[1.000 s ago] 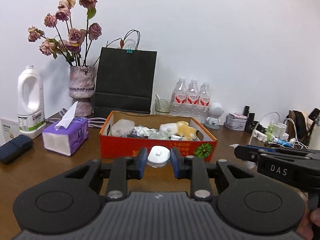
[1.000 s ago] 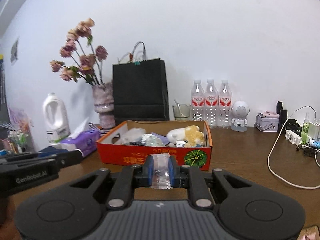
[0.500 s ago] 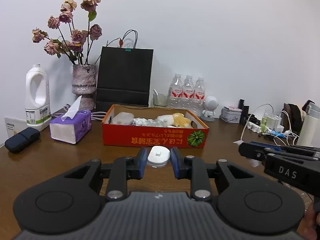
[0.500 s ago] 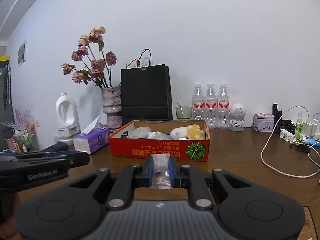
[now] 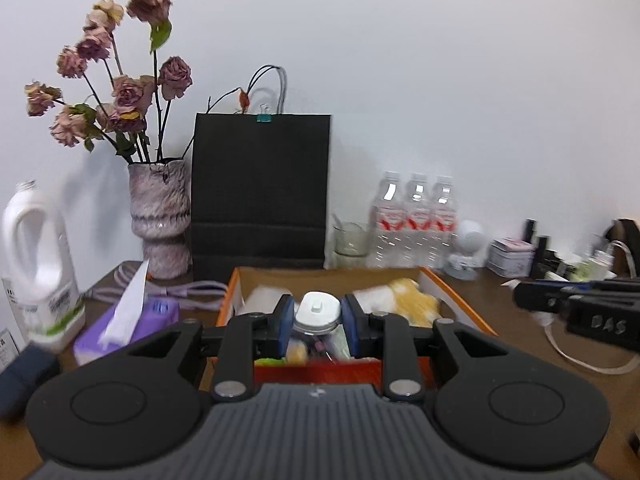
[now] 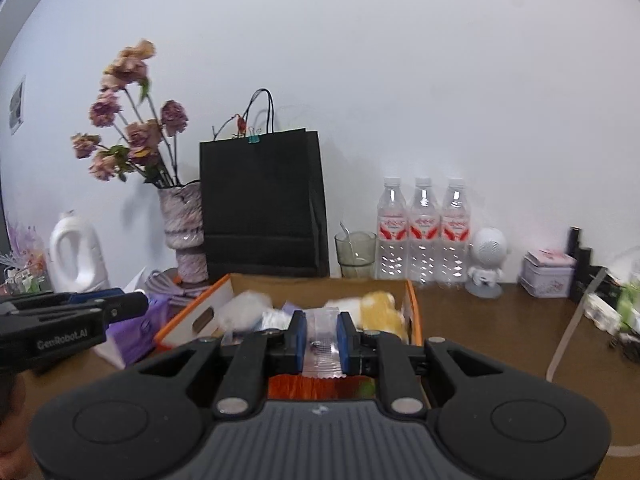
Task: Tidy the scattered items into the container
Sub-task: 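Carry the heart-shaped piece and clear packet over the box with both tools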
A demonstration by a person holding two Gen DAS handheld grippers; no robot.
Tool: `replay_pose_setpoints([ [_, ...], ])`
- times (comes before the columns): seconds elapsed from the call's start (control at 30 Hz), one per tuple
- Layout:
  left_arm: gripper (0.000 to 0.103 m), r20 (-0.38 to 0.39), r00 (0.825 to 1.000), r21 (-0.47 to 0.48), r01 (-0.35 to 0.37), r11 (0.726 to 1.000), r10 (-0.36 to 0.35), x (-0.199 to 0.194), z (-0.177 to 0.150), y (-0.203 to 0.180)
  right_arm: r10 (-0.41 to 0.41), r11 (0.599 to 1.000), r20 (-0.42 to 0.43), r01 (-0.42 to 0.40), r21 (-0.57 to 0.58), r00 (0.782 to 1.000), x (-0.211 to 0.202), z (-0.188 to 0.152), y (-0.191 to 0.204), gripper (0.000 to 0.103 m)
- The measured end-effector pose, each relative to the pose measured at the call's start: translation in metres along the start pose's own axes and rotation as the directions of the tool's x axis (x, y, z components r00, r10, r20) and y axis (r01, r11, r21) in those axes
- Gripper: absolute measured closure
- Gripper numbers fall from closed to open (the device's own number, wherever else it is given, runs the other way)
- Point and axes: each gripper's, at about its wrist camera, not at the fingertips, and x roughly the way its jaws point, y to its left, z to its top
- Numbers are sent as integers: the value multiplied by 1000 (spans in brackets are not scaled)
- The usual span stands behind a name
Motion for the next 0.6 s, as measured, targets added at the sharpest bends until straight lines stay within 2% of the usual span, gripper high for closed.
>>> replay_pose_setpoints([
  [0.1, 76, -18, 1000, -2, -16, 1000, 16, 39, 15, 7, -4, 1000, -6, 4, -3, 1000, 37, 24, -4, 88],
  [0.23, 76, -53, 998, -16, -17, 1000, 16, 74, 19, 13, 16, 1000, -48, -16, 0, 999, 78, 38, -9, 88],
  [0.33, 76, -96, 995, 13, -12, 1000, 13, 96, 18, 15, 49, 999, -133, -47, 15, 990, 109, 40, -16, 88],
  [0.43, 76, -149, 989, 25, -6, 1000, 10, 119, 23, 23, 89, 996, -257, -81, 41, 962, 144, 41, -29, 88],
  [0.5, 76, -227, 974, -2, -3, 1000, 3, 142, 27, 35, 99, 995, -335, -88, 48, 937, 165, 41, -37, 88],
  [0.6, 76, -368, 930, -37, -14, 999, 0, 178, 29, 48, 107, 994, -428, -84, 74, 897, 191, 41, -48, 88],
])
